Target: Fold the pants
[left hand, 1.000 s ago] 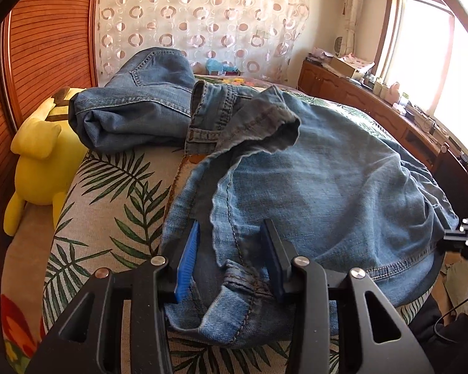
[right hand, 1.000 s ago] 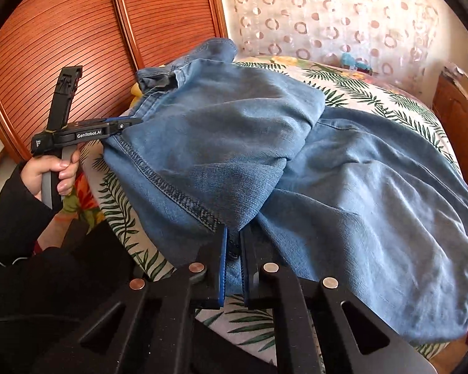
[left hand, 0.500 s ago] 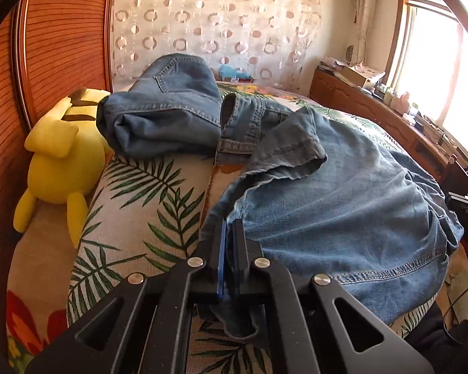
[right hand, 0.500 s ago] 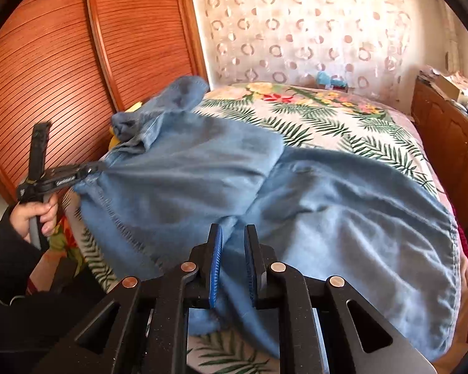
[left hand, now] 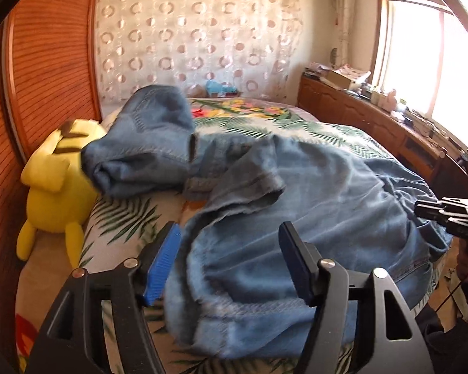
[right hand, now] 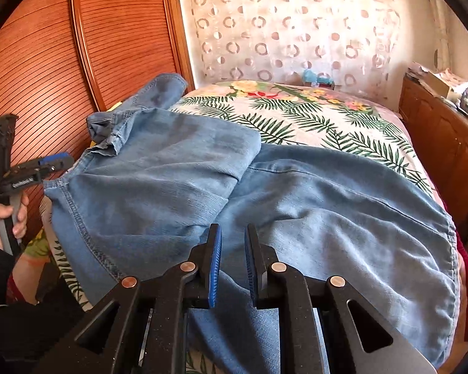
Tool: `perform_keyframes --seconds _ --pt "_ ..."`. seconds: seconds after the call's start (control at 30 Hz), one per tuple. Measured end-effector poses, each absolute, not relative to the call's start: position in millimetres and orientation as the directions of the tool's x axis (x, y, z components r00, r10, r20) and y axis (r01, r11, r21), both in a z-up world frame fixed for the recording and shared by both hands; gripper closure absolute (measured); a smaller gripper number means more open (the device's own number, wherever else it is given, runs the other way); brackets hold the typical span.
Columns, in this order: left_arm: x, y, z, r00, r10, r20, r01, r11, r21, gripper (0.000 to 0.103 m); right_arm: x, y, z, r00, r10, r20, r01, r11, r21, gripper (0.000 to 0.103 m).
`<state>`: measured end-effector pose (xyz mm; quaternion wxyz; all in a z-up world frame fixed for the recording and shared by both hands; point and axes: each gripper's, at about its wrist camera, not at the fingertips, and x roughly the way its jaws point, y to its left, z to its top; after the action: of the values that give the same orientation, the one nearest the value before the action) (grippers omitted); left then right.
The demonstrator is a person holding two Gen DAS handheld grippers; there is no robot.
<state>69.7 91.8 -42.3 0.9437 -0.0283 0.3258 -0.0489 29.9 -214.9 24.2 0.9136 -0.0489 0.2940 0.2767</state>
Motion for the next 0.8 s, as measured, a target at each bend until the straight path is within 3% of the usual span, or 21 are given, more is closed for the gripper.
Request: perform_keyframes --seconds 0.17,0.33,0.4,0.8 --pt "97 65 -38 0.772 -0.119 -0.625 0.125 0.992 -0.035 0.037 36 -217 19 0.678 0.466 -0.569 -0.524 0.849 0.071 0.086" --pt "126 51 -41 0.757 -0.098 -0.646 0.140 0.990 0.014 0.037 36 -223 11 0.689 0.445 -0.573 -0.504 0.862 0.063 0.077" --pt "136 50 -44 0.746 -0.068 -0.663 0.127 0.991 0.040 0.037 40 -226 5 0.688 0.433 -0.582 -0.489 0.870 0.068 0.070" --pt "156 99 -40 0.737 0.111 -0.666 -0.024 0.990 0.139 0.037 53 -227 -20 0.684 0.422 -0.594 -0.478 0.875 0.072 0.062"
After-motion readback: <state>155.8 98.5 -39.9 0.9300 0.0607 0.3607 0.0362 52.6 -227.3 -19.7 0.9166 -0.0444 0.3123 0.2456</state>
